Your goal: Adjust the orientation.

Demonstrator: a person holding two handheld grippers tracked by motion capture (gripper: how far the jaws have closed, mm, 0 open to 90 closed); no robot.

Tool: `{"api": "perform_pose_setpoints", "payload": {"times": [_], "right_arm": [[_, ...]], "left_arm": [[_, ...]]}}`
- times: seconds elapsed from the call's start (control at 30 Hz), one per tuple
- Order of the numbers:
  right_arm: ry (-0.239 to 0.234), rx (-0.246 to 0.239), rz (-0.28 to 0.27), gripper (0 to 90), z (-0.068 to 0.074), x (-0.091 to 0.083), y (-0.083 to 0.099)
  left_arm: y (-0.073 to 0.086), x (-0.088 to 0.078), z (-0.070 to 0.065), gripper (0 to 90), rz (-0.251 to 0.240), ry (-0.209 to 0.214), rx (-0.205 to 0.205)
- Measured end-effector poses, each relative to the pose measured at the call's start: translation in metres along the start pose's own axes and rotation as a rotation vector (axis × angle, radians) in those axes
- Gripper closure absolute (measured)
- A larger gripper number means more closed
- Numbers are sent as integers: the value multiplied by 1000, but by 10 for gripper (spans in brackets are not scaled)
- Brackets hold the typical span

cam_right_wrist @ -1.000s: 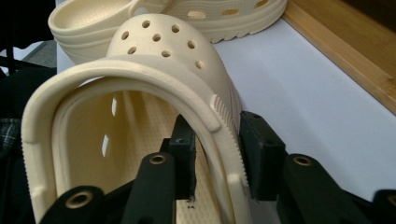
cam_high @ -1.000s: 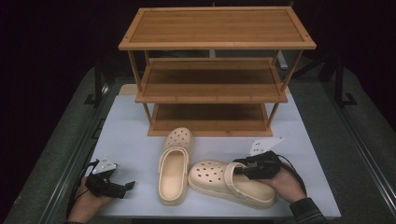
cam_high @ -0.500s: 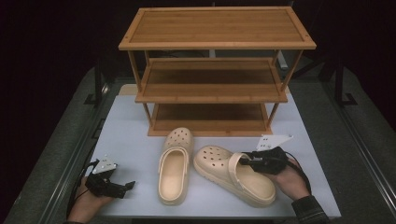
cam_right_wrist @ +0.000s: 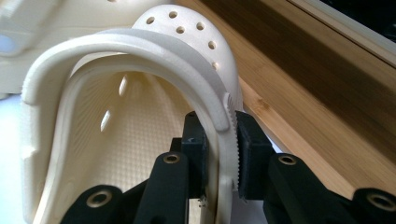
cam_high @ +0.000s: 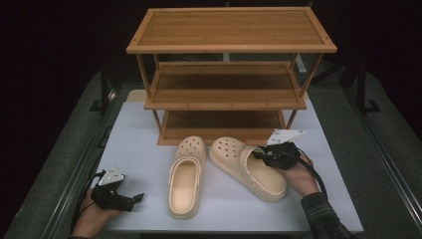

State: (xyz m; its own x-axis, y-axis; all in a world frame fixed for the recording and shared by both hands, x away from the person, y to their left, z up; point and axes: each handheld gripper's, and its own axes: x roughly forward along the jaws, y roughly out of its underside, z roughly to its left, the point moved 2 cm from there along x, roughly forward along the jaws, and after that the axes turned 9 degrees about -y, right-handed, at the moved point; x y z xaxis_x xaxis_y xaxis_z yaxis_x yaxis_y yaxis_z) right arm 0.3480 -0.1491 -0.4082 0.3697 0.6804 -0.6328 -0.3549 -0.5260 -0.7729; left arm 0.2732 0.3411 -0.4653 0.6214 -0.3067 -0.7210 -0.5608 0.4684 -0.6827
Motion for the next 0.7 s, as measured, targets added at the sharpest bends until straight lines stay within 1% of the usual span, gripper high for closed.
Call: {"api": "perform_pose_setpoints", "payload": {"times": [0.07, 0.17, 0.23, 0.27, 0.3, 0.33, 0.4, 0.43, 0.5, 0.53, 0.57, 0.6, 0.7], "right_arm": [[16, -6, 11, 756, -1, 3, 0], [13, 5, 10, 734, -2, 4, 1], [-13, 32, 0, 682, -3, 4, 2], [-29, 42, -11, 628, -3, 2, 2], [-32, 51, -11, 596, -3, 0, 2], [-46, 57, -7, 594, -3, -2, 3], [-67, 67, -23, 568, -1, -10, 7], [-74, 74, -36, 565, 0, -15, 9], [-90, 87, -82, 577, 2, -26, 16], [-97, 99, -96, 608, 2, -32, 19], [-95, 105, -100, 643, 2, -37, 22], [-93, 109, -97, 658, 1, -41, 25], [-85, 134, -95, 668, -4, -48, 37]], "left_arm": [[0, 0, 0, 0, 0, 0, 0], [0, 0, 0, 0, 0, 0, 1], [0, 0, 0, 0, 0, 0, 1], [0, 0, 0, 0, -1, 0, 1], [0, 0, 0, 0, 0, 0, 1], [0, 0, 0, 0, 0, 0, 1], [0, 0, 0, 0, -2, 0, 1], [0, 0, 0, 0, -2, 0, 0], [0, 0, 0, 0, -2, 0, 0], [0, 0, 0, 0, -2, 0, 1], [0, 0, 0, 0, -1, 0, 1], [0, 0, 0, 0, -1, 0, 1], [0, 0, 0, 0, -1, 0, 1]]}}
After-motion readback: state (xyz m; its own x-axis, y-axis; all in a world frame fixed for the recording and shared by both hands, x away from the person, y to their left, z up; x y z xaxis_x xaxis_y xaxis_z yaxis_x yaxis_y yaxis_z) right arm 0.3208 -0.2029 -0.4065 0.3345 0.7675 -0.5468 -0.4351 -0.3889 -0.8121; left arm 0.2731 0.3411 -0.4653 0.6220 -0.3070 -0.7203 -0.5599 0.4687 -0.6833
